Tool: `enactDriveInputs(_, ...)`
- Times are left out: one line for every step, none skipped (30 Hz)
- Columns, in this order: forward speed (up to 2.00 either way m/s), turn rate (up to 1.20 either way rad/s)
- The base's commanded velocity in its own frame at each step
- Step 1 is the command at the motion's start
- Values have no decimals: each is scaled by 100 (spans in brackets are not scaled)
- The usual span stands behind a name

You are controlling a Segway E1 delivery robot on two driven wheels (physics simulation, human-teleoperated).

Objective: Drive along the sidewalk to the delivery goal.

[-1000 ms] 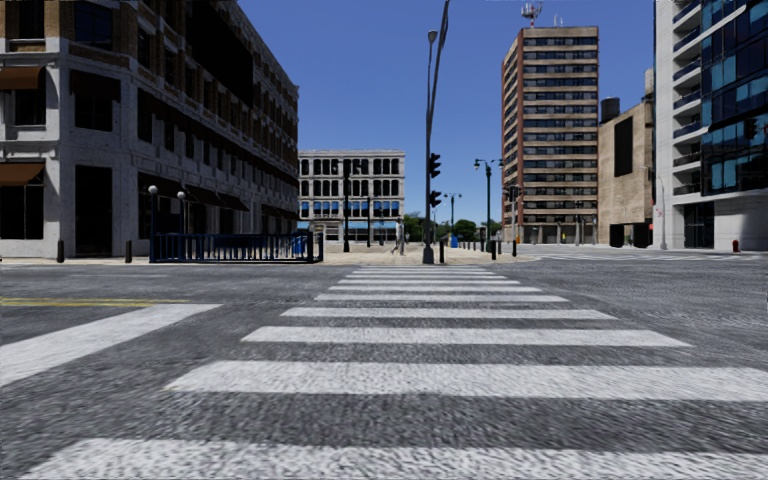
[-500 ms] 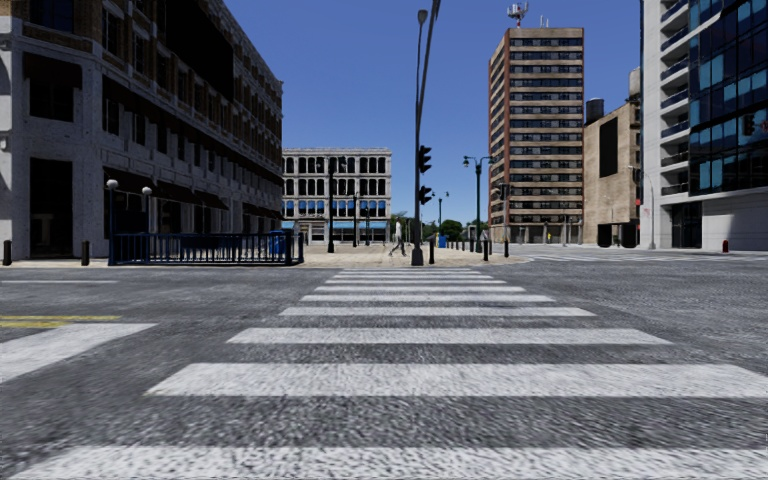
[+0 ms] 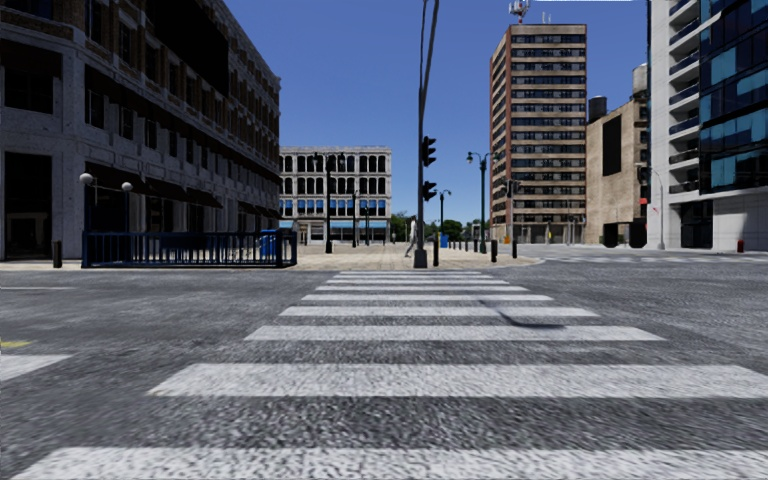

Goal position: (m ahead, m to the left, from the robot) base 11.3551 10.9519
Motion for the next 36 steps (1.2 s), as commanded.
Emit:
enactDriveInputs(200, 0)
enactDriveInputs(200, 0)
enactDriveInputs(200, 0)
enactDriveInputs(200, 0)
enactDriveInputs(200, 0)
enactDriveInputs(200, 0)
enactDriveInputs(200, 0)
enactDriveInputs(200, 0)
enactDriveInputs(200, 0)
enactDriveInputs(200, 0)
enactDriveInputs(200, 0)
enactDriveInputs(200, 0)
enactDriveInputs(200, 0)
enactDriveInputs(200, 0)
enactDriveInputs(200, 0)
enactDriveInputs(200, 0)
enactDriveInputs(200, 0)
enactDriveInputs(200, 0)
enactDriveInputs(200, 0)
enactDriveInputs(200, 0)
enactDriveInputs(200, 0)
enactDriveInputs(200, 0)
enactDriveInputs(200, 0)
enactDriveInputs(200, 0)
enactDriveInputs(200, 0)
enactDriveInputs(200, 0)
enactDriveInputs(200, 0)
enactDriveInputs(200, 0)
enactDriveInputs(200, 0)
enactDriveInputs(200, 0)
enactDriveInputs(200, 0)
enactDriveInputs(200, 0)
enactDriveInputs(200, 0)
enactDriveInputs(200, 0)
enactDriveInputs(200, 0)
enactDriveInputs(200, 0)
